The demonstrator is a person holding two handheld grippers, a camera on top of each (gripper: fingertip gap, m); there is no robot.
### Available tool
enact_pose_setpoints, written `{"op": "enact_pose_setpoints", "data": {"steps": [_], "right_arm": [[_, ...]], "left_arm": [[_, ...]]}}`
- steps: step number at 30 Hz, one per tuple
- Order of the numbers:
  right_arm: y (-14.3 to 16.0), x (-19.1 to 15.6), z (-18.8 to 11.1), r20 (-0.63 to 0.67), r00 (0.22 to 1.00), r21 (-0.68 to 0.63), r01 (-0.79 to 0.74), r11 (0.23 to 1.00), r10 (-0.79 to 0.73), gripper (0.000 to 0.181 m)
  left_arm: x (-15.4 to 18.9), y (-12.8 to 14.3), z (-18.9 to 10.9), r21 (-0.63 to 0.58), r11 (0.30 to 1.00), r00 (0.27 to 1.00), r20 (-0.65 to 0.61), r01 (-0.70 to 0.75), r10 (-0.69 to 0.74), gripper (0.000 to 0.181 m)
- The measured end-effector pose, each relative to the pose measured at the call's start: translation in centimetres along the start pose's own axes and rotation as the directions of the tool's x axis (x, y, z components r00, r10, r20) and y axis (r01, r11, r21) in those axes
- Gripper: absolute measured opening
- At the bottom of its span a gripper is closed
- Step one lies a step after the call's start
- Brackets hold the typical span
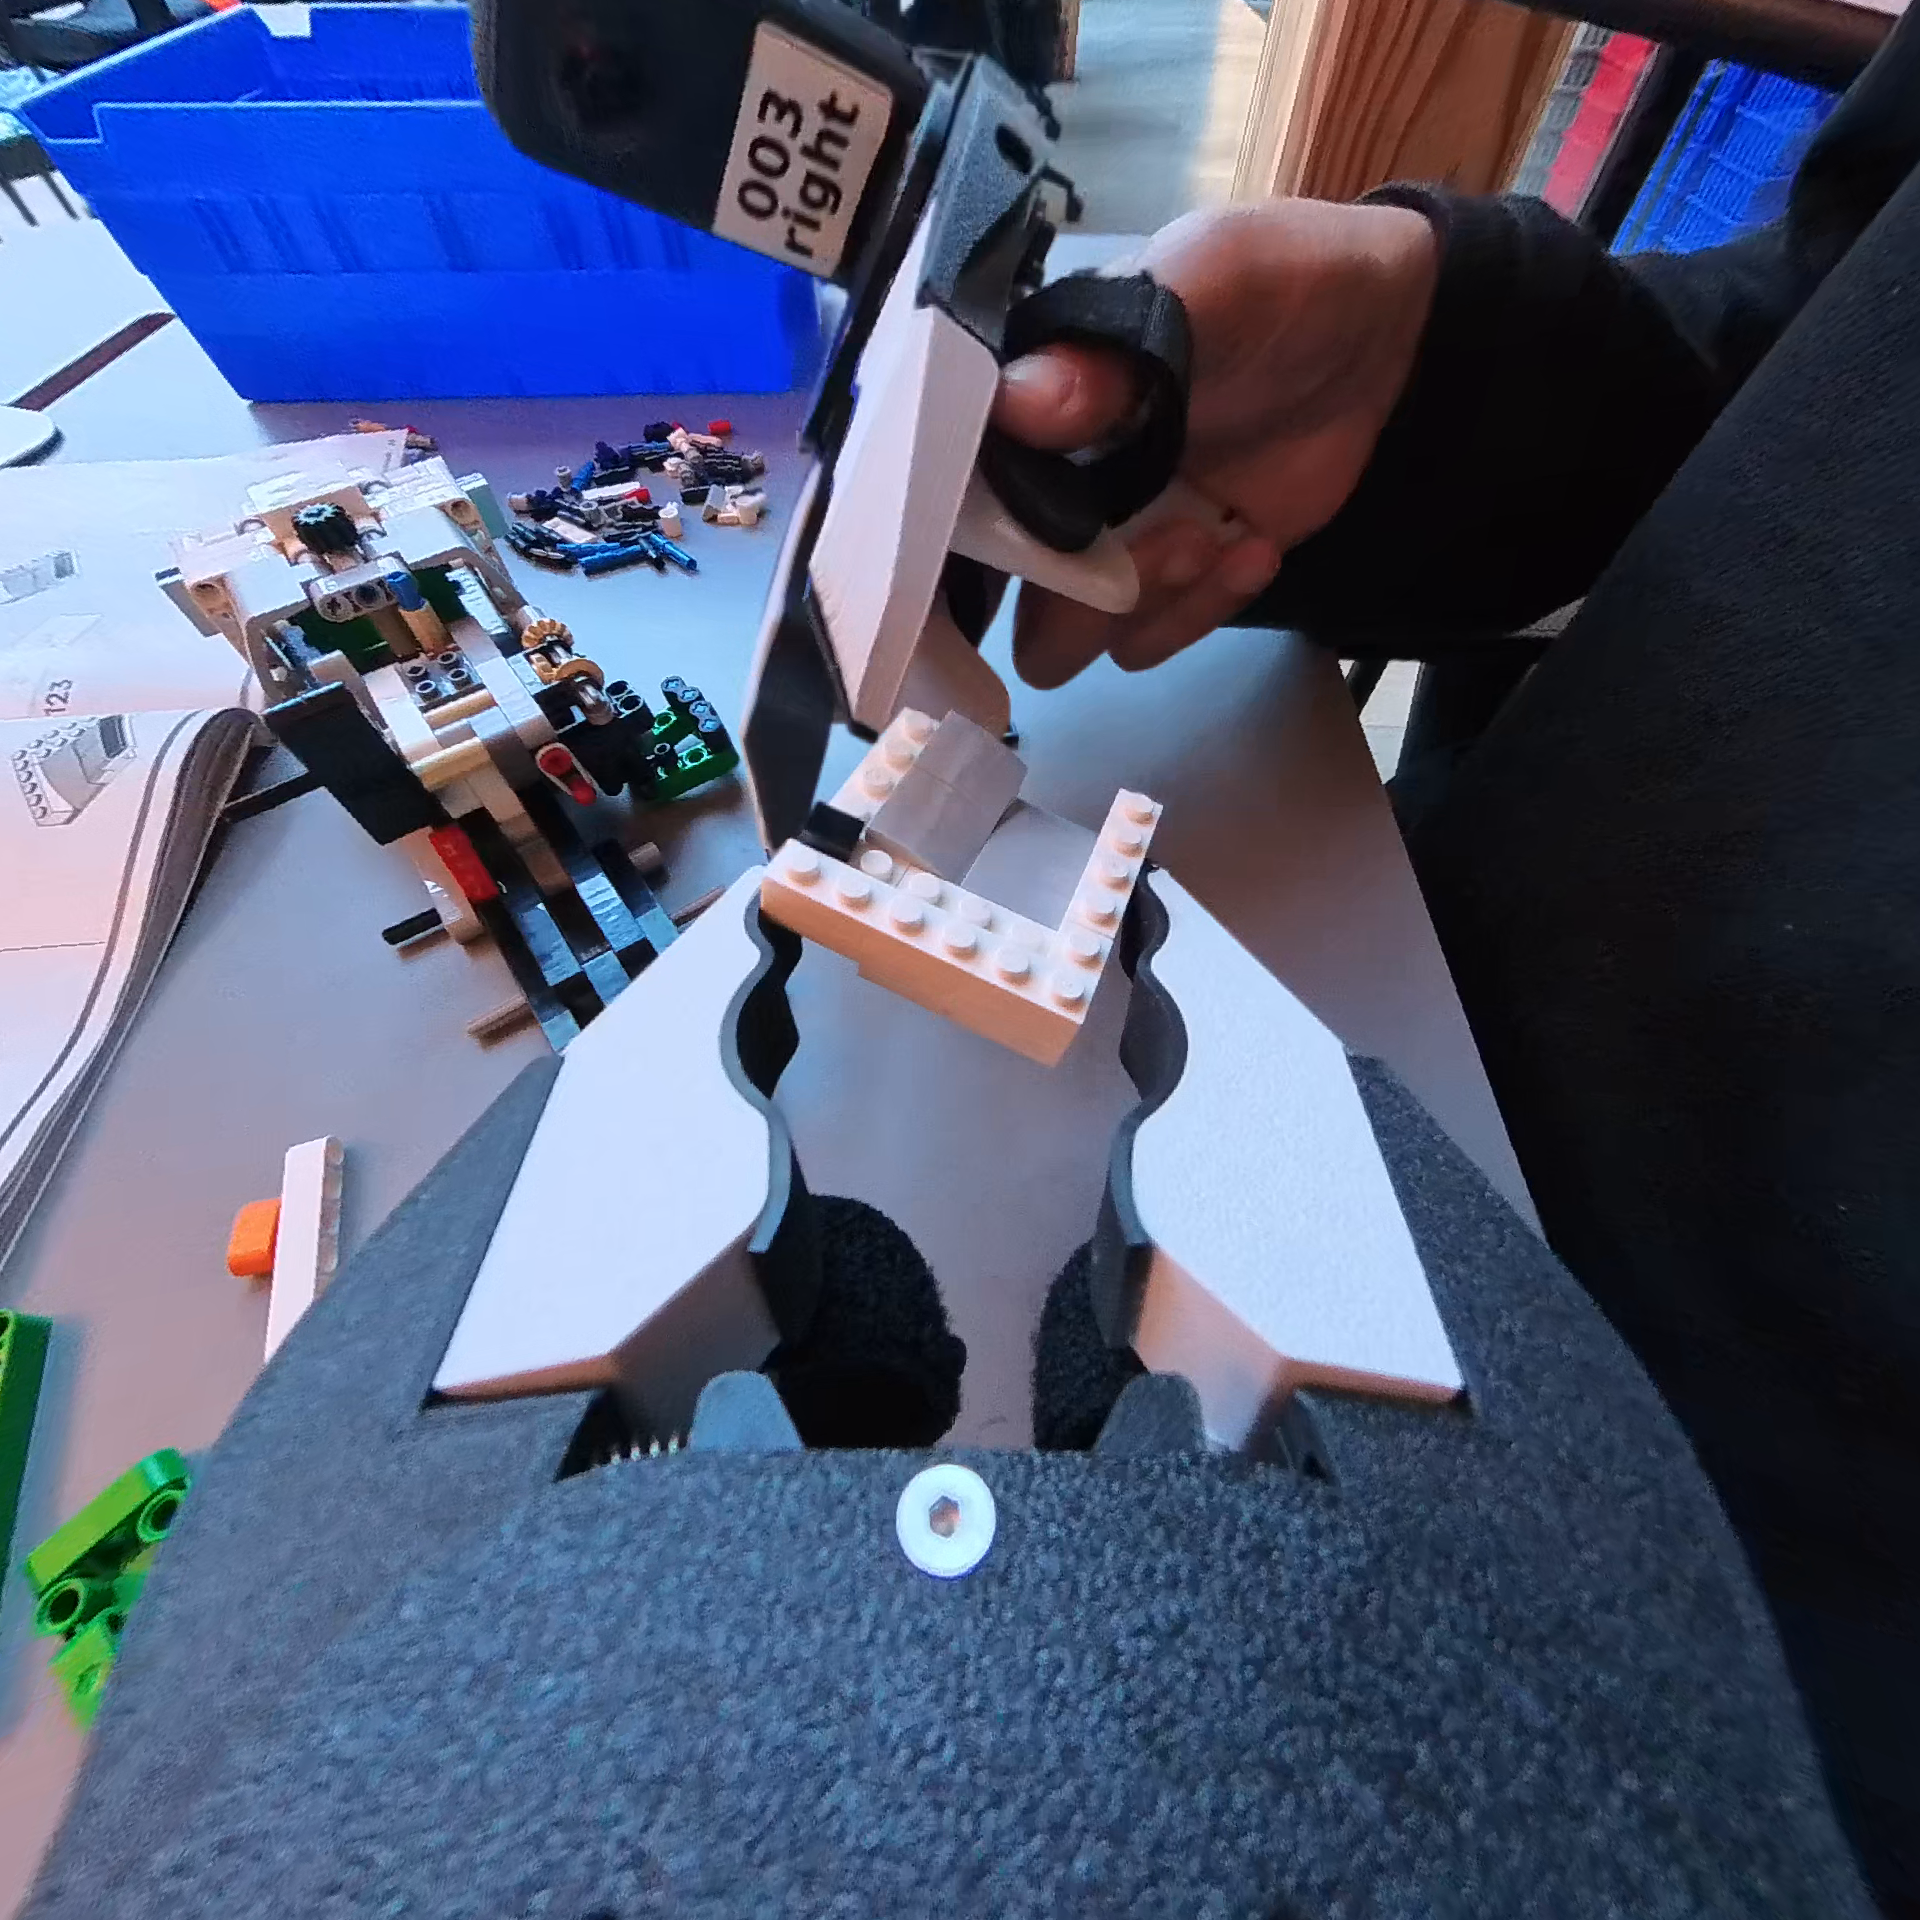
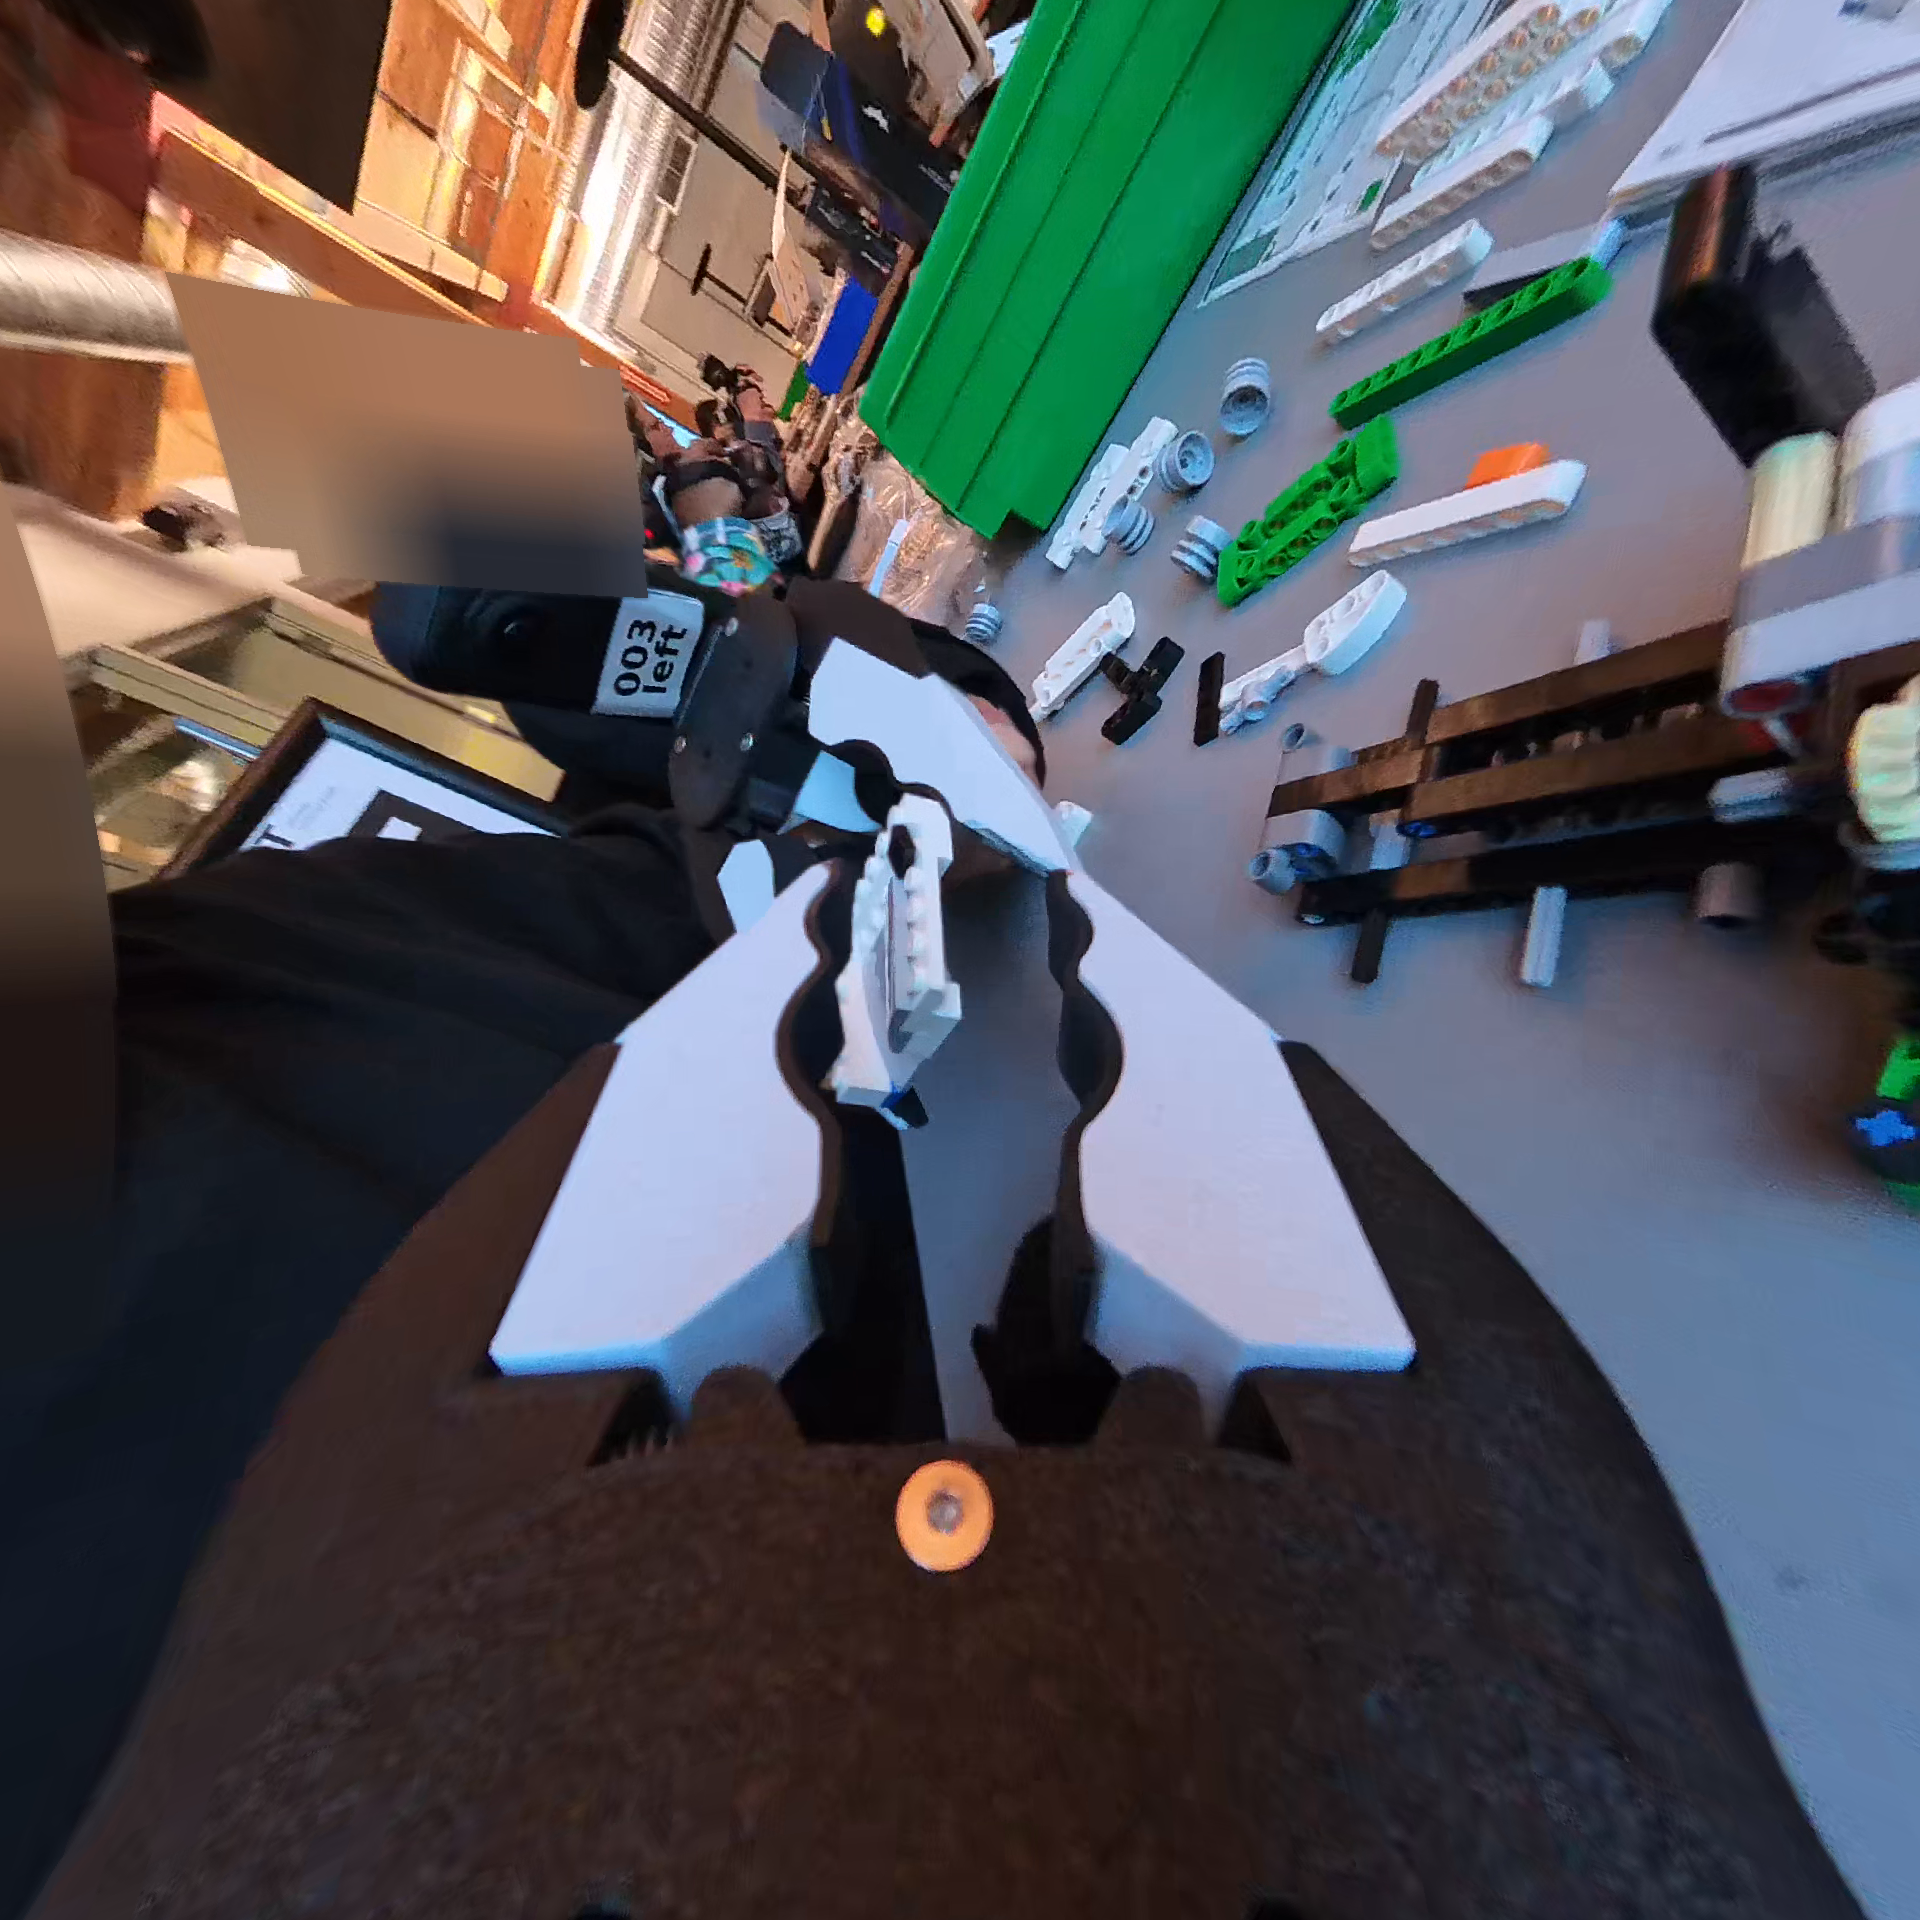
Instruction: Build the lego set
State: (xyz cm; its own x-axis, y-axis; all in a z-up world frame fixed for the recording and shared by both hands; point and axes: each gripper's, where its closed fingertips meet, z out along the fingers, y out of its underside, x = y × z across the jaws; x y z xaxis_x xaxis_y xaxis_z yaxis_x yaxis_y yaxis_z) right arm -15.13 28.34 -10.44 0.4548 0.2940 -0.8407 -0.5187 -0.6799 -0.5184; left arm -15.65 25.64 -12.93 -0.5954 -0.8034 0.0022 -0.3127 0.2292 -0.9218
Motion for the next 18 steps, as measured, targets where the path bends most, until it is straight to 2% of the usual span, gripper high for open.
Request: {"op": "enact_pose_setpoints", "data": {"steps": [5,9,10,11,14,16,18], "right_arm": [[-0.1,0.1,0.2,0.087,0.989,0.023,-0.118,0.993,0.116,0.036],[0.1,0.8,0.1,0.065,0.99,0.017,-0.123,0.992,0.122,0.035],[0.0,1.1,0.0,0.047,0.993,0.022,-0.111,0.994,0.11,0.039],[0.0,1.6,-0.2,0.009,0.995,0.023,-0.096,0.995,0.096,0.05],[0.5,2.6,-0.6,-0.073,0.994,0.003,-0.077,0.997,0.077,0.062],[1.1,2.2,-0.2,-0.038,0.992,-0.017,-0.12,0.993,0.119,0.067],[1.2,1.3,0.5,0.048,0.98,-0.011,-0.192,0.981,0.192,0.067]], "left_arm": [[0.0,0.6,0.2,-0.035,0.999,0.999,0.016,-0.039,0.039,0.061],[-0.1,1.0,0.4,-0.057,0.996,0.997,0.031,-0.065,0.067,0.061],[-0.1,1.0,0.4,-0.055,0.996,0.997,0.031,-0.064,0.066,0.061],[-0.2,0.9,0.4,-0.048,0.997,0.998,0.032,-0.061,0.062,0.061],[-0.3,0.5,0.1,-0.029,0.998,0.998,0.033,-0.049,0.05,0.061],[-0.3,0.3,0.0,-0.013,0.999,0.999,0.031,-0.041,0.042,0.061],[-0.3,0.1,0.0,-0.001,0.999,0.999,0.031,-0.038,0.038,0.061]]}}
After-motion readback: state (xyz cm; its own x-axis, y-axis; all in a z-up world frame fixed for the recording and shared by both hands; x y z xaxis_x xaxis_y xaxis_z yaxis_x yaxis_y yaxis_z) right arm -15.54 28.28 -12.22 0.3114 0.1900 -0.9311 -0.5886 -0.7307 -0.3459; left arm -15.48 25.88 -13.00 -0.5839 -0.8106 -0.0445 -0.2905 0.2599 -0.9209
